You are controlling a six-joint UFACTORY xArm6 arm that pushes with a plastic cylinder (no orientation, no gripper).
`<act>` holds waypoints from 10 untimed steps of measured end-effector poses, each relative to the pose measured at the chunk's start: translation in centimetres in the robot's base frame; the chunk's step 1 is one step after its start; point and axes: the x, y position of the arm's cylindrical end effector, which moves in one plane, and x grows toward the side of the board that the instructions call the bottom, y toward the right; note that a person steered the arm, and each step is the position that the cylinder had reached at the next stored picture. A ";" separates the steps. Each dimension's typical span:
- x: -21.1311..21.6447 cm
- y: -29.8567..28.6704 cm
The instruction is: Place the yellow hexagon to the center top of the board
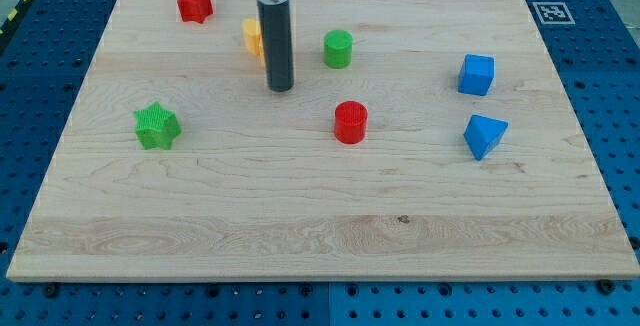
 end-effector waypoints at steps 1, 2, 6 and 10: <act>-0.9 -5.2; -3.9 -5.6; -3.4 1.9; -9.6 4.8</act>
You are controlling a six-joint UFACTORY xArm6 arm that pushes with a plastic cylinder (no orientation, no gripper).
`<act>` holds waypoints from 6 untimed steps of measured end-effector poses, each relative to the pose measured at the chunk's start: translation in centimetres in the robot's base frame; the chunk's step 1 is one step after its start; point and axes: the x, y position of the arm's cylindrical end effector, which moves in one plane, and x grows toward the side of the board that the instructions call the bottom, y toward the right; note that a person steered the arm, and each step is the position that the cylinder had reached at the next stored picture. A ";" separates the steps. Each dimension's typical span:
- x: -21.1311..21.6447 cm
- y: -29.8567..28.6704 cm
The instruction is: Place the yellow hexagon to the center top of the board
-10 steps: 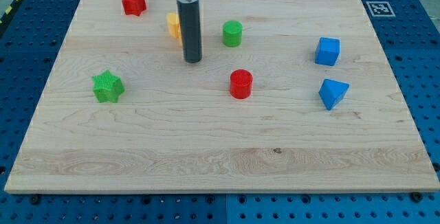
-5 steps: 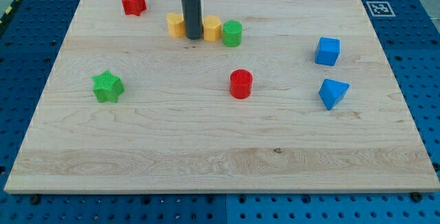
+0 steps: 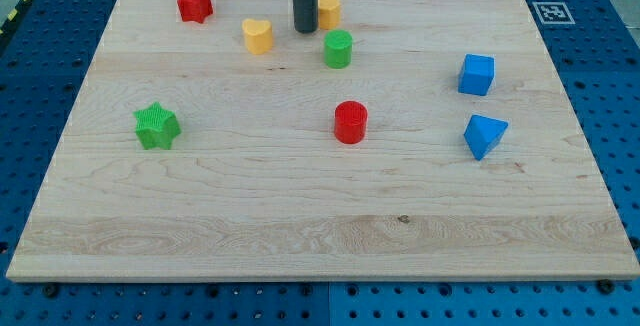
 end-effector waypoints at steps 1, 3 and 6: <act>0.2 2.4; -4.7 3.7; -4.2 3.7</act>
